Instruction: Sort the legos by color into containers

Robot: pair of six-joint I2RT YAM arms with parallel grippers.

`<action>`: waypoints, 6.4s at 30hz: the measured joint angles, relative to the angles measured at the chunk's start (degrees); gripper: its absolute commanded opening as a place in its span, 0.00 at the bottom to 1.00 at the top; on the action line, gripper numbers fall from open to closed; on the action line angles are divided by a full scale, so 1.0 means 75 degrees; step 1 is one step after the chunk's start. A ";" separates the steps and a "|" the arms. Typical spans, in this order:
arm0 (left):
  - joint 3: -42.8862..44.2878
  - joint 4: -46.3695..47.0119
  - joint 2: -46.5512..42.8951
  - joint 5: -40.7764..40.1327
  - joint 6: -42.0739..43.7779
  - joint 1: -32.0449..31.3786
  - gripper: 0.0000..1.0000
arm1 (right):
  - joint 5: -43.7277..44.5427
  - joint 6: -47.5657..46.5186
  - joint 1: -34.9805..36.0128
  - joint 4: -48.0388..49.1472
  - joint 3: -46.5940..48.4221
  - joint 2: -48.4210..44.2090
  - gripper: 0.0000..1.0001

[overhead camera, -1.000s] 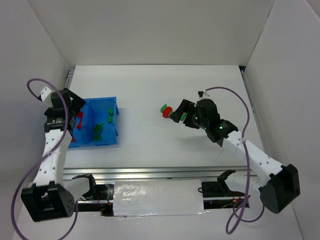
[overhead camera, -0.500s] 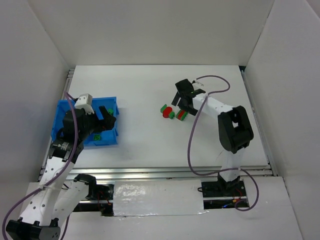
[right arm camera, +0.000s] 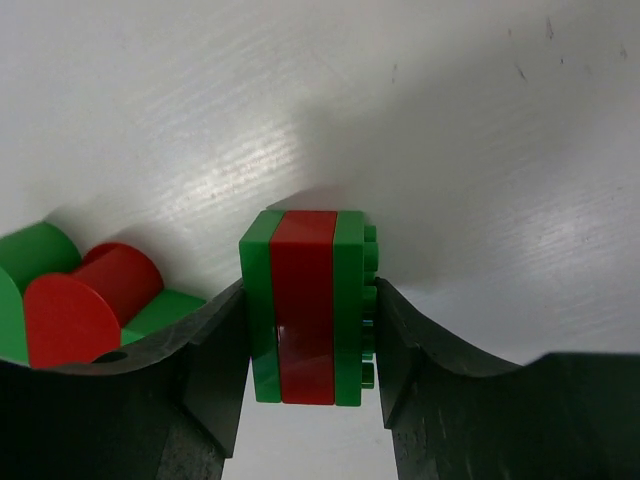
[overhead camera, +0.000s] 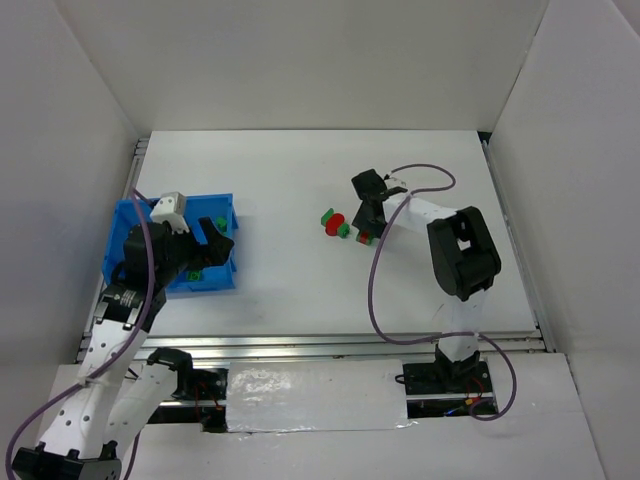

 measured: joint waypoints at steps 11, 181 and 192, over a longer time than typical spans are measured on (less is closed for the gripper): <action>-0.1014 0.2174 0.0685 0.2028 -0.1239 -0.0868 1.00 | 0.0493 -0.0090 0.1466 0.0233 -0.1903 -0.3844 0.01; -0.0764 0.7405 0.1684 0.5651 -0.1687 -0.3949 0.00 | -0.9611 -0.2346 0.1839 0.6193 -0.4488 -0.8032 0.65; -0.0764 0.7242 0.1542 0.5479 -0.1702 -0.3891 0.00 | -0.9256 -0.1953 0.1996 0.7015 -0.4701 -0.7953 0.00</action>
